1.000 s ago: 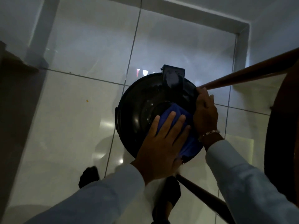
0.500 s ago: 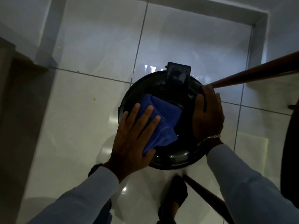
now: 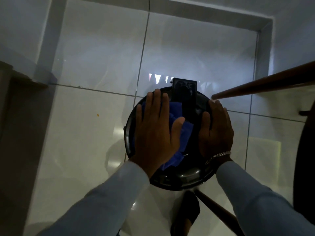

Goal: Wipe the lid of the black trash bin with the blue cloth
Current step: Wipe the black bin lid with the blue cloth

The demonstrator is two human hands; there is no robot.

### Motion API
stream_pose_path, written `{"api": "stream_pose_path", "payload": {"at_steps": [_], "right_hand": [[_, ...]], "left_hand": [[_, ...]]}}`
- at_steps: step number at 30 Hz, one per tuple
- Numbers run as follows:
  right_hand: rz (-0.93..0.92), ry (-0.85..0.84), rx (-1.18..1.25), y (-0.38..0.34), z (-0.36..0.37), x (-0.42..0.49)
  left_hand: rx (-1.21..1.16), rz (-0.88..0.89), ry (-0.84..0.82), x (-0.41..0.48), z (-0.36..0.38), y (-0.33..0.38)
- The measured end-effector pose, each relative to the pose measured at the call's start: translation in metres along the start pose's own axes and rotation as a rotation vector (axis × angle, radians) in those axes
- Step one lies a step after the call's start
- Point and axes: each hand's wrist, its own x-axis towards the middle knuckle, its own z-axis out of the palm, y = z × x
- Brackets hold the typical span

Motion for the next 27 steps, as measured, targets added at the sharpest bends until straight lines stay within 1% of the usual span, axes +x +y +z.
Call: {"api": "stream_pose_path", "payload": {"at_steps": [2, 4, 6, 8, 9, 10, 11, 12, 16, 17, 18, 19, 20, 21, 24, 25, 26, 27], "right_hand": [[0.003, 0.017, -0.013, 0.0, 0.001, 0.0], [0.01, 0.011, -0.024, 0.0, 0.0, -0.001], [-0.003, -0.024, -0.038, -0.002, -0.001, -0.001], [-0.009, -0.045, -0.052, -0.004, -0.005, 0.0], [-0.012, -0.049, -0.058, -0.005, -0.006, 0.001], [-0.011, -0.05, -0.066, -0.006, -0.006, 0.001], [-0.007, -0.048, -0.072, -0.005, -0.005, 0.001], [-0.004, -0.049, -0.077, -0.005, -0.005, 0.001], [0.021, -0.05, -0.097, -0.003, -0.003, -0.002], [0.02, -0.048, -0.097, -0.003, -0.002, -0.002], [0.018, -0.047, -0.095, -0.003, -0.001, -0.001], [0.016, -0.05, -0.096, -0.003, 0.0, -0.001], [0.018, -0.052, -0.097, -0.002, 0.001, -0.002], [0.017, -0.052, -0.1, -0.002, 0.002, -0.002], [-0.035, -0.058, -0.106, -0.002, 0.001, -0.003], [-0.064, -0.057, -0.102, -0.003, 0.001, -0.003], [-0.091, -0.053, -0.092, -0.004, 0.0, -0.004], [-0.112, -0.047, -0.076, -0.004, 0.0, -0.004]], "left_hand": [[0.196, 0.0, -0.076, 0.011, 0.008, 0.0], [0.294, 0.081, -0.1, 0.003, 0.015, -0.002], [0.325, 0.283, -0.129, -0.012, 0.017, -0.011], [0.328, 0.535, -0.198, -0.02, 0.013, -0.026], [0.34, 0.629, -0.221, -0.019, 0.01, -0.033], [0.35, 0.67, -0.231, -0.017, 0.009, -0.036], [0.347, 0.64, -0.226, -0.015, 0.008, -0.036], [0.331, 0.541, -0.198, -0.014, 0.007, -0.032], [0.212, -0.128, -0.036, -0.007, 0.009, 0.0], [0.17, -0.244, -0.01, -0.003, 0.009, 0.005], [0.148, -0.298, 0.01, 0.001, 0.009, 0.007], [0.149, -0.293, 0.024, 0.0, 0.01, 0.005], [0.173, -0.217, 0.025, -0.004, 0.012, -0.001], [0.208, -0.086, 0.003, -0.01, 0.013, -0.007], [0.273, 0.429, -0.127, -0.02, 0.007, -0.041], [0.289, 0.572, -0.168, -0.019, 0.003, -0.053], [0.301, 0.663, -0.195, -0.016, -0.001, -0.062], [0.289, 0.683, -0.193, -0.015, -0.002, -0.068]]}}
